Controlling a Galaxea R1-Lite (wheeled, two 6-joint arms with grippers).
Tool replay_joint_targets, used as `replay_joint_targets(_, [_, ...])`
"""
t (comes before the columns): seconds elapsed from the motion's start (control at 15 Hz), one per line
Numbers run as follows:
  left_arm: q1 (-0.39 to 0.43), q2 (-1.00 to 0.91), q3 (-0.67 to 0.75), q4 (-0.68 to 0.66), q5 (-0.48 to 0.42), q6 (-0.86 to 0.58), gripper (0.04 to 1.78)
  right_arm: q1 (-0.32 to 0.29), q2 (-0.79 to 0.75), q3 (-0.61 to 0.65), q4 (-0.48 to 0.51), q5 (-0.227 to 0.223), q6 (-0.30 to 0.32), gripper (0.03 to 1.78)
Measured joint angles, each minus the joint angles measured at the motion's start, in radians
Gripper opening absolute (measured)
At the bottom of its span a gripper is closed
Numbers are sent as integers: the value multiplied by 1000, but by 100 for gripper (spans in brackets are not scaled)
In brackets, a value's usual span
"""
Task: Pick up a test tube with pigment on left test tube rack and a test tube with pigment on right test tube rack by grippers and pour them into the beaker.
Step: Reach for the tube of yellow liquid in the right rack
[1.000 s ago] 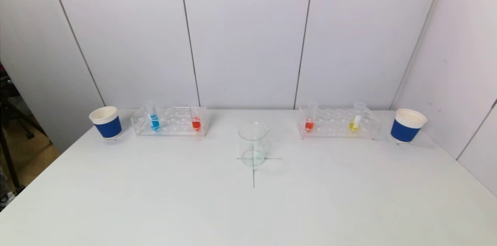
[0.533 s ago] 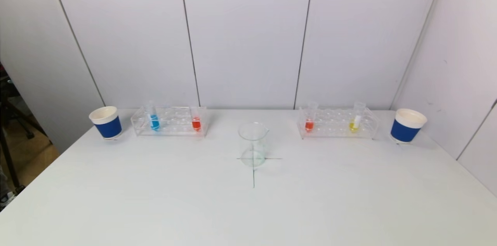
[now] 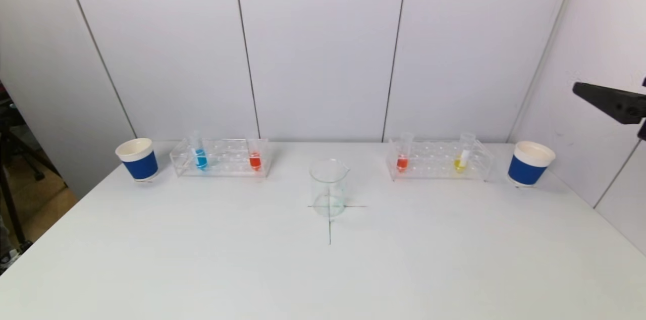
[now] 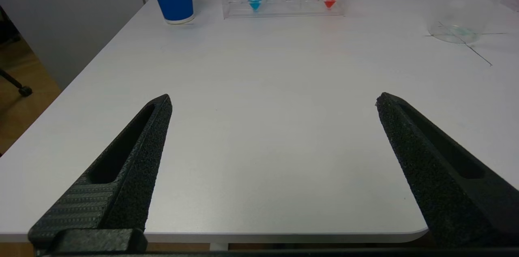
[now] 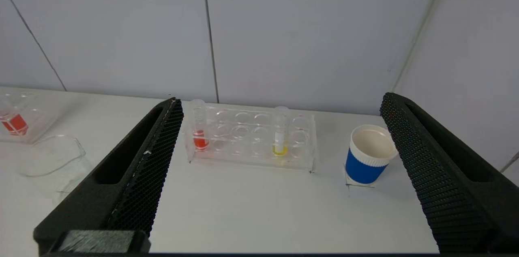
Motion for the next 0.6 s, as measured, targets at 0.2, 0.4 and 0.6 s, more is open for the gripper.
replay_joint_targets(0.2, [0, 0, 0, 0, 0, 0, 176, 0, 148, 44, -167, -1, 1, 177])
replay_joint_targets(0.4, [0, 0, 0, 0, 0, 0, 176, -1, 299, 89, -344, -4, 3, 177])
replay_joint_targets(0.6, [0, 0, 0, 0, 0, 0, 176, -1, 450, 118, -536, -8, 4, 177])
